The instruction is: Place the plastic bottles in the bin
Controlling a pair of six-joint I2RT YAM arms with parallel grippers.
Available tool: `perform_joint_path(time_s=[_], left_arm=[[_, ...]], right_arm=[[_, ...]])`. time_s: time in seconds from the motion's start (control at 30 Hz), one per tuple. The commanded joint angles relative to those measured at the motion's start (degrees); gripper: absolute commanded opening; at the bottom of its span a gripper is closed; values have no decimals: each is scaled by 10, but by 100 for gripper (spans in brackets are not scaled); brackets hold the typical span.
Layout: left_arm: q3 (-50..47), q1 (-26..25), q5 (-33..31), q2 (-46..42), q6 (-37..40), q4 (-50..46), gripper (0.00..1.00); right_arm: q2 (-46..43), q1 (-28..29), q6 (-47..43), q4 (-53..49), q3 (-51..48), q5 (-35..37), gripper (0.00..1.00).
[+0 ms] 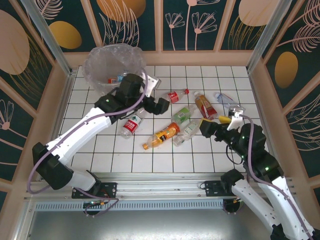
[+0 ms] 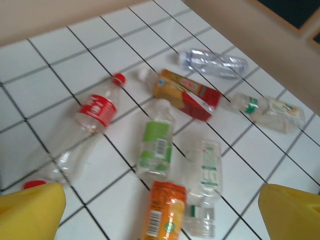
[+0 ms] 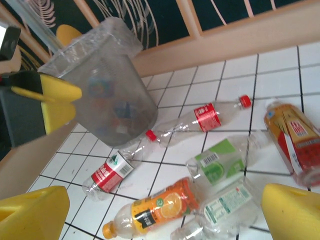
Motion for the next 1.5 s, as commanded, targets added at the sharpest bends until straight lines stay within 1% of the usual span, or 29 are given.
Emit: perform_joint_path(time_s=[0.0,0.07,0.17,0.2,0.3,0.4,0.53,0.6,0.7,0.83,0.93,1.07,1.23,1.4,1.47], left_arm=[[-19,-32,8,31,-18,39,99],[-24,-51,9,50,-26,56,97],[-25,-76,12,77,-35,79,96],[-22,-83,12,87,-36,83,96],[-2,-105,2,127,-33,78,95],[10,-118,0,166,-30,81,91],[19,-131,11,211,-43,98,83],[30,-140,11,238,-46,101,82],[56,-154,-22,282,-40,93,82],[85,-155,-43,334,-34,86,81],[114,-157,-63,372,-27,65,81],[143,-159,-76,406,-21,40,79],[154,-160,-90,425,-19,22,77],[158,-160,-86,435,-18,17,77],[161,-161,-83,439,-19,17,74]], right_arm=[[-14,-3,51,-50,25,25,99],[-36,-3,51,-49,17,50,99],[-47,-3,52,-63,17,55,99],[-44,-3,51,-69,20,51,99],[-44,-3,22,-66,13,3,99],[-59,-3,-1,-55,-3,-26,99],[-72,-3,-8,-50,-18,-30,99],[-73,-3,-9,-50,-21,-32,99],[-79,-3,-19,-40,-28,-55,99],[-96,-3,-35,-19,-48,-121,99],[-97,-3,-40,-18,-50,-139,99],[-97,-3,-40,-18,-51,-137,99],[-97,-3,-40,-17,-53,-134,99],[-96,-3,-41,-17,-54,-133,99],[-96,-3,-41,-16,-53,-134,99]])
